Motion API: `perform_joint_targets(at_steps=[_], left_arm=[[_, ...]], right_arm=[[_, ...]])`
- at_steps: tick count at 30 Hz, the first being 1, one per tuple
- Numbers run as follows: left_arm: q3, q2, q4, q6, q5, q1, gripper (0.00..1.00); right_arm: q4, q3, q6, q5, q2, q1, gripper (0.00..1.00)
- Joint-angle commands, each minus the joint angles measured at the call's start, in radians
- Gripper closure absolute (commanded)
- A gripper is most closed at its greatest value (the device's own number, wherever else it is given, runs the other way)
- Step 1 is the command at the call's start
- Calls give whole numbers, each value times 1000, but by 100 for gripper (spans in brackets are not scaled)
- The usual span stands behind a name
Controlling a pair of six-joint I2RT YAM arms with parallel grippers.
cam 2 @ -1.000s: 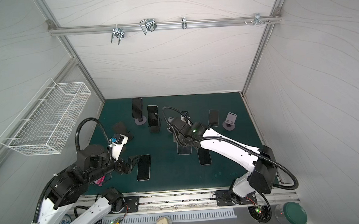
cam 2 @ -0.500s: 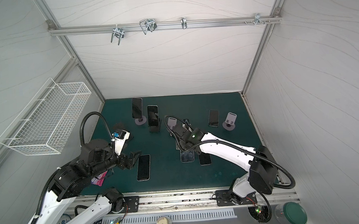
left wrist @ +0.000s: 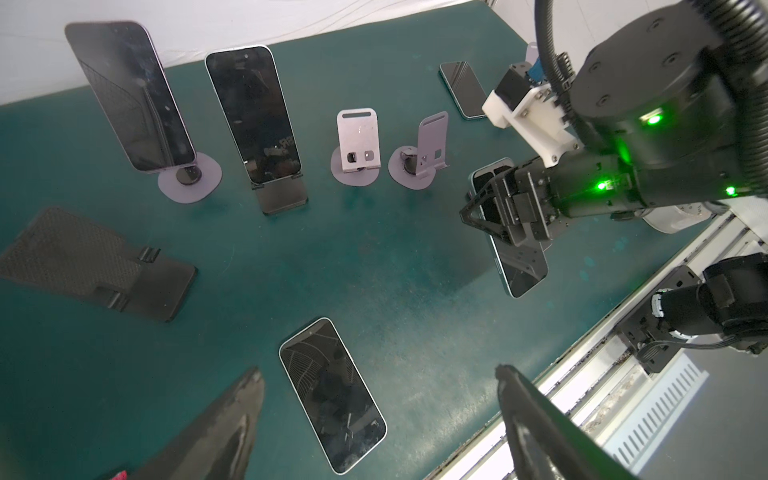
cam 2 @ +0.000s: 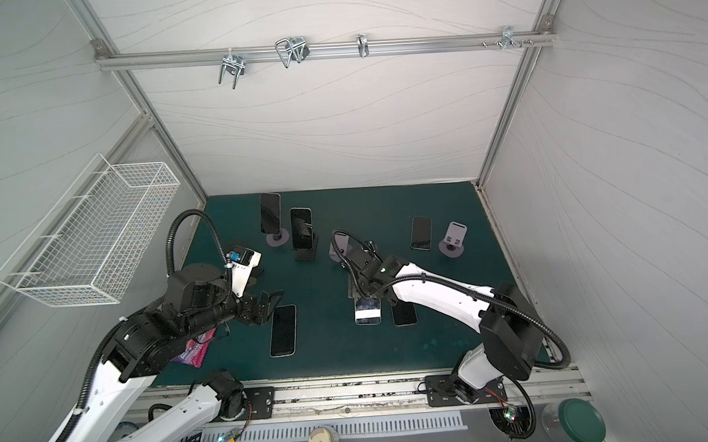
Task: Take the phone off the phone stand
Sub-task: 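Lower the mint-framed phone toward the table beside the flat phones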
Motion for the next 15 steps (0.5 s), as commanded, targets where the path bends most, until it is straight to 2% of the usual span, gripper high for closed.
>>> perform_joint_targets(at_steps=[1, 15], left_arm=[[45, 10, 6, -18, -4, -3, 12], [37, -3, -37, -22, -19, -4, 13]], right_arm=[[48, -6, -8, -29, 20, -19, 57], [101, -13, -39, -62, 142, -29, 55]])
